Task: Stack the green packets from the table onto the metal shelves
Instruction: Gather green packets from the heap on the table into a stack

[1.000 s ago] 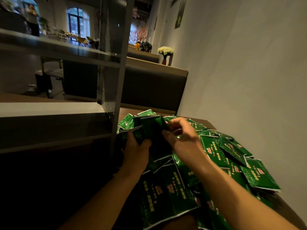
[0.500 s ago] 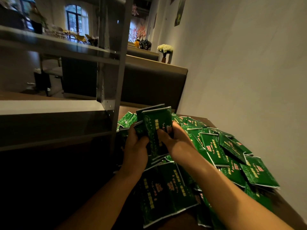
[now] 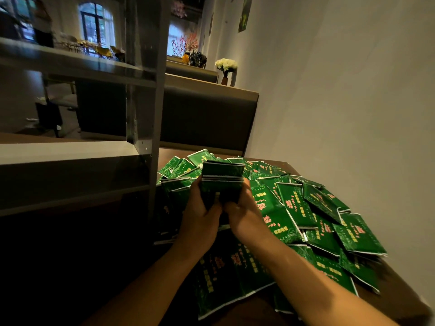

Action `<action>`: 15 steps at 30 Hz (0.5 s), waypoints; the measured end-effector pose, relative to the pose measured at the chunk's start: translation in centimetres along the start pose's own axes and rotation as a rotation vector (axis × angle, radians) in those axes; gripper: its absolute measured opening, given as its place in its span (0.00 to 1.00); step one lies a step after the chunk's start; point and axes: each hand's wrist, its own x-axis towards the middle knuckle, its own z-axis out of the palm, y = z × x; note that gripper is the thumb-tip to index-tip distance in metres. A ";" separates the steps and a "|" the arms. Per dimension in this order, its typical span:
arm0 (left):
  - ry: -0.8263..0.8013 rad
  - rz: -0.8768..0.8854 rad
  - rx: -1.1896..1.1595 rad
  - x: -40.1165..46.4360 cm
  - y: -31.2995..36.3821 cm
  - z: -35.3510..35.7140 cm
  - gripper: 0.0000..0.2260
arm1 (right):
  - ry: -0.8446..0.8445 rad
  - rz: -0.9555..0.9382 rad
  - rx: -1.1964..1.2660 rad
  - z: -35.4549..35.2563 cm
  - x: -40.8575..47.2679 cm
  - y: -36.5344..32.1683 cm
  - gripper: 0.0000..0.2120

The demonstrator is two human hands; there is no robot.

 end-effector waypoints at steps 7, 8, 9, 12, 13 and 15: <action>0.171 -0.158 -0.209 0.9 0.6 -1.2 0.12 | 0.028 0.173 -0.381 -5.0 1.8 1.4 0.19; 0.185 -0.194 -0.242 1.1 0.6 -1.3 0.12 | 0.029 0.213 -0.483 -5.9 1.8 1.7 0.19; 0.197 -0.226 -0.271 1.3 0.5 -1.5 0.11 | 0.019 0.258 -0.577 -6.7 1.7 2.2 0.20; 0.213 -0.291 -0.327 1.4 0.3 -1.6 0.10 | -0.144 0.370 -0.776 -8.7 0.6 2.6 0.31; 0.213 -0.297 -0.331 1.4 0.3 -1.5 0.10 | -0.186 0.398 -0.798 -9.1 0.1 2.6 0.36; 0.216 -0.284 -0.319 1.4 0.3 -1.6 0.10 | -0.170 0.438 -0.847 -9.4 -0.4 3.2 0.44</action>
